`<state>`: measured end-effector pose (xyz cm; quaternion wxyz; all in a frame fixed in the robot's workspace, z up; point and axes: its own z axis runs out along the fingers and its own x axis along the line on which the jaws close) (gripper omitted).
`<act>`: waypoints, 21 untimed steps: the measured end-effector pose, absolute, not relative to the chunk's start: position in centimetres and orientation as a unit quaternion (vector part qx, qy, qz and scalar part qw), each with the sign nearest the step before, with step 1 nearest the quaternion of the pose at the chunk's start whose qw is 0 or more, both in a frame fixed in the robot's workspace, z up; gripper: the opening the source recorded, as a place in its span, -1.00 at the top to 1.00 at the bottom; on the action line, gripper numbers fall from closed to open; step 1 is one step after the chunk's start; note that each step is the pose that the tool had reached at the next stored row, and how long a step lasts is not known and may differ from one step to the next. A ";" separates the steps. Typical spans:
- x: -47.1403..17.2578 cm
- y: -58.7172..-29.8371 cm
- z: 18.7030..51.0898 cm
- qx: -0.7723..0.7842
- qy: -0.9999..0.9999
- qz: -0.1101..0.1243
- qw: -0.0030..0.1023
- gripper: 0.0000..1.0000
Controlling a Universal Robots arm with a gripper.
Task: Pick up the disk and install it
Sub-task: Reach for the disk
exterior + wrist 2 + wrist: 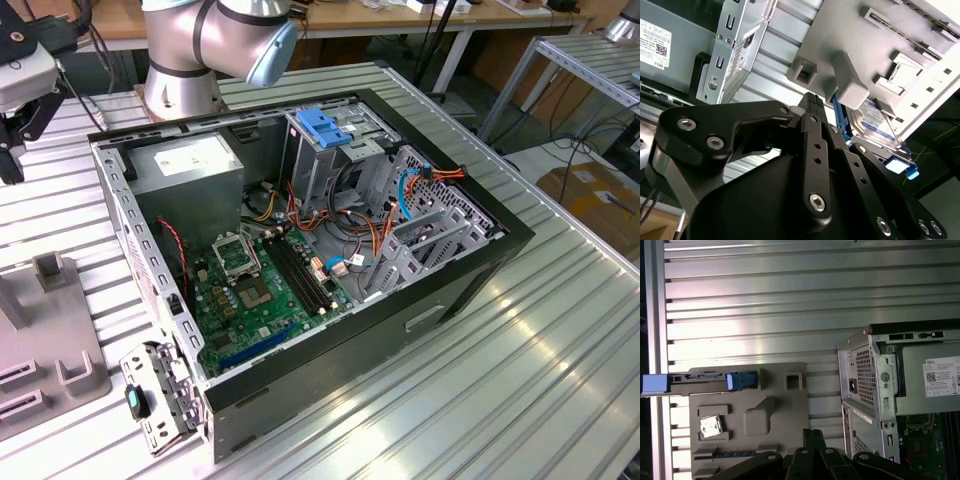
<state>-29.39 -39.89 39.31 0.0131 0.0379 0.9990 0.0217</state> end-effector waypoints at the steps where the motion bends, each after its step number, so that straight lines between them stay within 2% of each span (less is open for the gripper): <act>1: -29.6 -39.9 39.3 0.038 0.999 0.022 0.013 0.79; 21: -30.3 -39.9 39.3 0.038 0.999 0.022 0.013 0.79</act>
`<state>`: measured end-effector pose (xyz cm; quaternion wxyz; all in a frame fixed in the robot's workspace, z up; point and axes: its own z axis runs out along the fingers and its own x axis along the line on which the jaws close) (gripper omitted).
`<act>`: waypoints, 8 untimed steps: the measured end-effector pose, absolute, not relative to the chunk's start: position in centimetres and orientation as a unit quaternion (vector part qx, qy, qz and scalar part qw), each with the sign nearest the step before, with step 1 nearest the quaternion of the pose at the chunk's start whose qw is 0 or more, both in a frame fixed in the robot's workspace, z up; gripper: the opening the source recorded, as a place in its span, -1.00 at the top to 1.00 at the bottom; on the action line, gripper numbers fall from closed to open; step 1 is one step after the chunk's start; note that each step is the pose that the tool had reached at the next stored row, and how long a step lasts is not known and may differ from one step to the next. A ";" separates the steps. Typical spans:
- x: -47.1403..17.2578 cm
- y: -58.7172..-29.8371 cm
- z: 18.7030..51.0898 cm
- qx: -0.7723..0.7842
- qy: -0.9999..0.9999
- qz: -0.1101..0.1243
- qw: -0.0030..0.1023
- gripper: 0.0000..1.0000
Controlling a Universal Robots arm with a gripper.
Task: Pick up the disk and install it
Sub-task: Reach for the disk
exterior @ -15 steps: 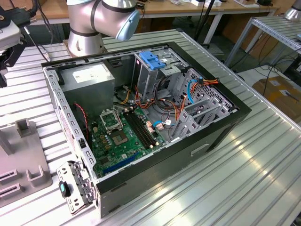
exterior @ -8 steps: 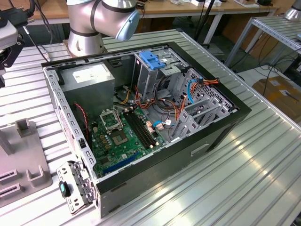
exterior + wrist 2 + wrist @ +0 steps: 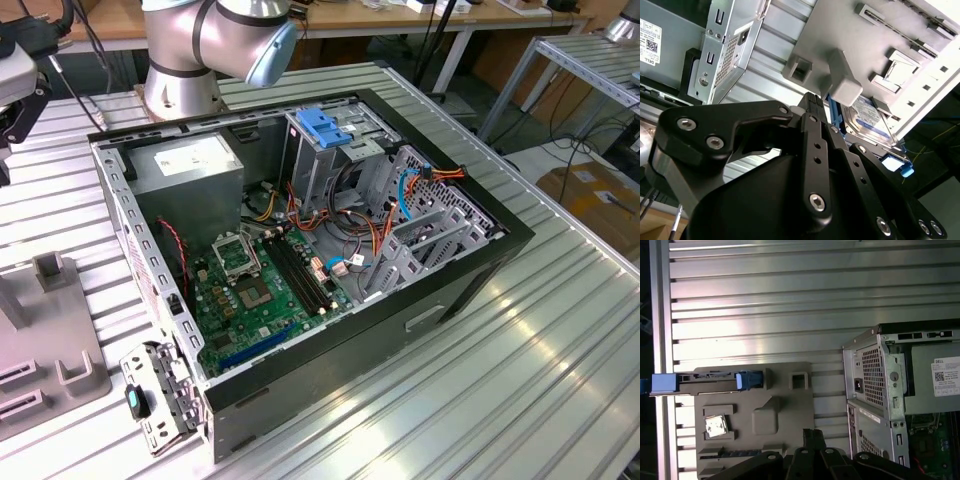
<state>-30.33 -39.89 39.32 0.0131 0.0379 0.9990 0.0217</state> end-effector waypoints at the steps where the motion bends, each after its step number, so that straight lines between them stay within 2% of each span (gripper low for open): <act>1: -30.4 -39.9 39.3 0.038 0.999 0.022 0.013 0.79; 8: -31.4 -39.9 39.3 0.038 0.999 0.022 0.013 0.79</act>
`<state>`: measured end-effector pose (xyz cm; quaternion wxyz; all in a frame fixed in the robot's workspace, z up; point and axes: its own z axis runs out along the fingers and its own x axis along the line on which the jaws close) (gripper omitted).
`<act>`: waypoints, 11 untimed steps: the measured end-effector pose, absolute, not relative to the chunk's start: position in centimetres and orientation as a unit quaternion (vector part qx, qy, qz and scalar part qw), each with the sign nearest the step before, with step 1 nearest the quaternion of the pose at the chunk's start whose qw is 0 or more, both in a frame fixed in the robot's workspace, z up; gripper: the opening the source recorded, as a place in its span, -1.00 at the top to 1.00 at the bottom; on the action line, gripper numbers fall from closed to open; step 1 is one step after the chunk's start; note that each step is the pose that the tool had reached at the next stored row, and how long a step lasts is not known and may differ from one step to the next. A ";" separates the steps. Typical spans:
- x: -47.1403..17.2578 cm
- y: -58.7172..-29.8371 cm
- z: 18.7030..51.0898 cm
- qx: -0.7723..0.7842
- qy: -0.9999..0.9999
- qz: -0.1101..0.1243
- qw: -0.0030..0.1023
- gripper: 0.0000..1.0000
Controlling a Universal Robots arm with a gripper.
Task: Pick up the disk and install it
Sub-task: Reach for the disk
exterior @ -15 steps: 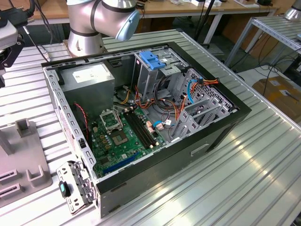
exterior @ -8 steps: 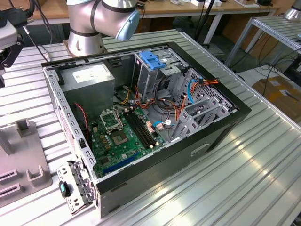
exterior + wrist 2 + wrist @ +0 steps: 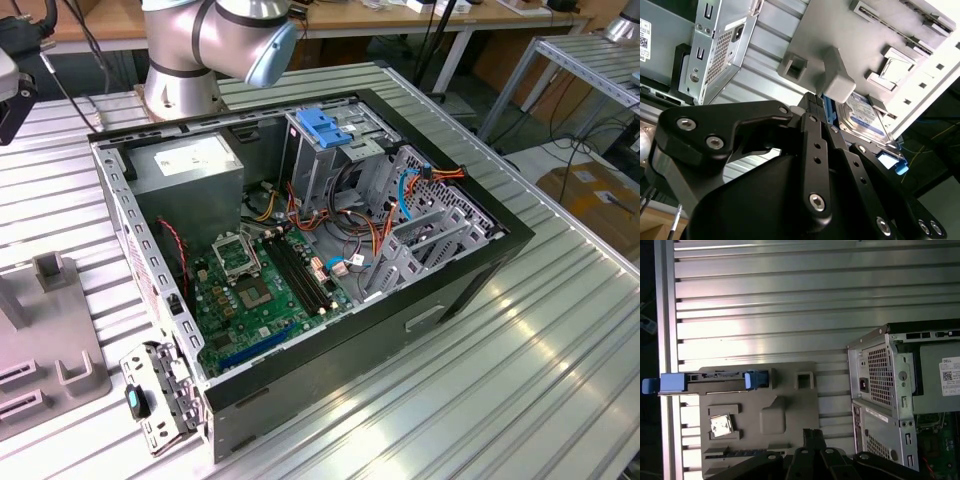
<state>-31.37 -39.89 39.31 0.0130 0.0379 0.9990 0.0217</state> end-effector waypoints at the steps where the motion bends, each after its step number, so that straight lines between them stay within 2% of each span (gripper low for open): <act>1: -31.5 -39.9 39.3 0.038 0.999 0.022 0.013 0.79; 11: -32.3 -39.9 39.3 0.038 0.999 0.022 0.013 0.79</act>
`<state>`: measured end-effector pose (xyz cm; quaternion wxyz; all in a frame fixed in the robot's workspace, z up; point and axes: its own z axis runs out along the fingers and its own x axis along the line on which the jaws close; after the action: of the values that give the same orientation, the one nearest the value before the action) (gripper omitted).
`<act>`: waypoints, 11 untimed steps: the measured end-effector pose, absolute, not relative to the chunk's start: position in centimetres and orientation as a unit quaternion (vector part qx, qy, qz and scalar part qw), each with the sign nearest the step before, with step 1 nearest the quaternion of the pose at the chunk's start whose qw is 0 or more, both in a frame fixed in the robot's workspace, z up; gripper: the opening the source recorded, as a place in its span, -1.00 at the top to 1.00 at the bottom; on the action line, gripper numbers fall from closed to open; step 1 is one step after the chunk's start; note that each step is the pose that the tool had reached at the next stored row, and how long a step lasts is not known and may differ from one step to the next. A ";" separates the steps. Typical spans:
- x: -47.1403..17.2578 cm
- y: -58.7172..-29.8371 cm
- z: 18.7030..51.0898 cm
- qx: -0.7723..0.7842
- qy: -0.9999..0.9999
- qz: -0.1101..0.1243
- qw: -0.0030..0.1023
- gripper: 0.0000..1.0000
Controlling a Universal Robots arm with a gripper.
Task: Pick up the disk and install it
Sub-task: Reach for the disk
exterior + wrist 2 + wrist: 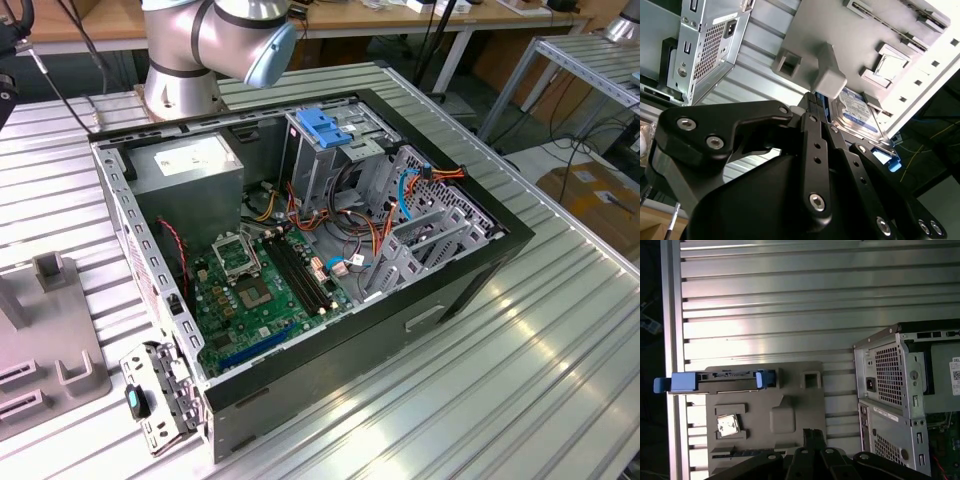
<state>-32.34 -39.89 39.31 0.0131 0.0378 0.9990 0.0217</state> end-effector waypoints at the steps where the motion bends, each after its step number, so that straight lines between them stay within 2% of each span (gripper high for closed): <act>1: -32.3 -39.9 39.3 0.038 0.999 0.022 0.013 0.79; 11: -32.4 -39.9 39.3 0.038 0.999 0.022 0.013 0.79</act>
<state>-32.40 -39.89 39.31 0.0130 0.0379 0.9990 0.0217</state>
